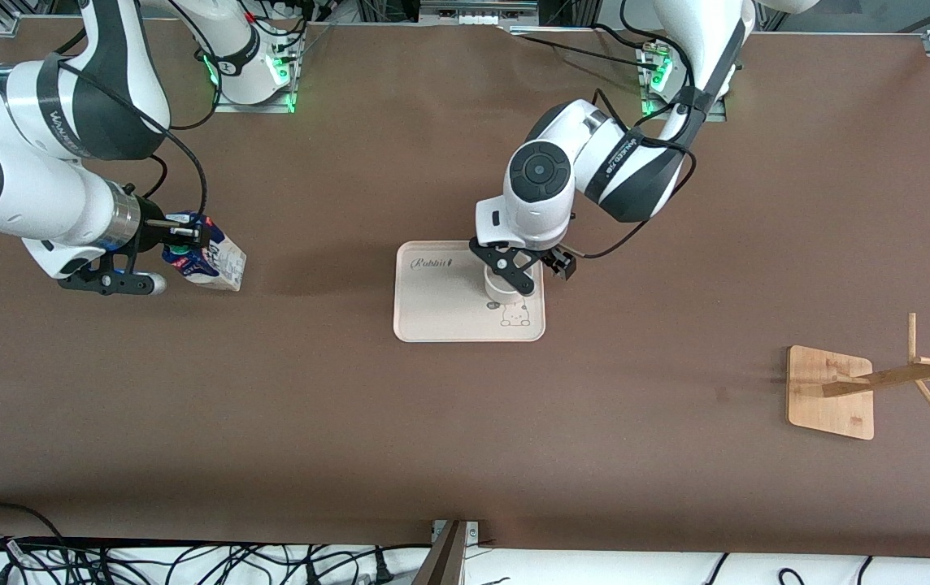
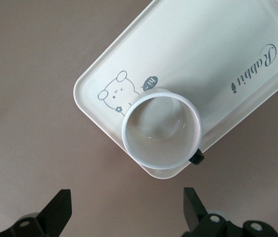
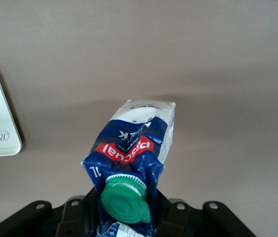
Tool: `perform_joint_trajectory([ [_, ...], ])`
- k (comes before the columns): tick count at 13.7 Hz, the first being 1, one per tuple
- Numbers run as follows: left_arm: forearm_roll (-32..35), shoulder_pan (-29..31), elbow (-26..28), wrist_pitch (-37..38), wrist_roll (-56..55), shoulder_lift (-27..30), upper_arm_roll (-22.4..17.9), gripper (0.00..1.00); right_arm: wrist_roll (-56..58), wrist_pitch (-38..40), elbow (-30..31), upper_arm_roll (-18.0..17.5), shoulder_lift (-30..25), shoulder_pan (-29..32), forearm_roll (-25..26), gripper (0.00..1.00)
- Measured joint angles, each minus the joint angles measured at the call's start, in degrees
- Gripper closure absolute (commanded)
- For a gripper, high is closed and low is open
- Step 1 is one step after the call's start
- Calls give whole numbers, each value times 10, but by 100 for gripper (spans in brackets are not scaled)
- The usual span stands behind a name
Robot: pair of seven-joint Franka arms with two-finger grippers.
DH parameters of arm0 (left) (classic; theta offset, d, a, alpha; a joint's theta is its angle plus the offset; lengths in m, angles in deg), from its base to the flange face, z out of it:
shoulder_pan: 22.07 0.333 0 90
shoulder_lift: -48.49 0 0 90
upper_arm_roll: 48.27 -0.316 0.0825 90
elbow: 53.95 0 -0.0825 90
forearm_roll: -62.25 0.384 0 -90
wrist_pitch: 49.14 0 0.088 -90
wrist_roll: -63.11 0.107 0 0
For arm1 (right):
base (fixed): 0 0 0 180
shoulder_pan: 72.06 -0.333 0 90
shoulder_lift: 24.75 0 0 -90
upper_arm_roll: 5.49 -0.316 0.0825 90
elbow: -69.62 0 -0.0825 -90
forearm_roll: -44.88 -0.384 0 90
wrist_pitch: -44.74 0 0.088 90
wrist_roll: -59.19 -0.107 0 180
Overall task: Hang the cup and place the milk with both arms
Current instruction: 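Lower the left gripper into the white mug's rim and grasp it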
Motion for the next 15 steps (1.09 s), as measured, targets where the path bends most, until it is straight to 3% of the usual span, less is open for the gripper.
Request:
perform_joint_trajectory([
  [8,25,-14,-4,-125,330,-28,7,0,0,-133,153,-11,-19,-2,0,65],
  [12,45,-31,-54,-132,541,-58,10,0,6,-143,171,-12,-19,-2,0,65],
  [15,77,-38,-60,-132,672,-64,10,0,11,-162,189,-12,-20,-2,0,65],
])
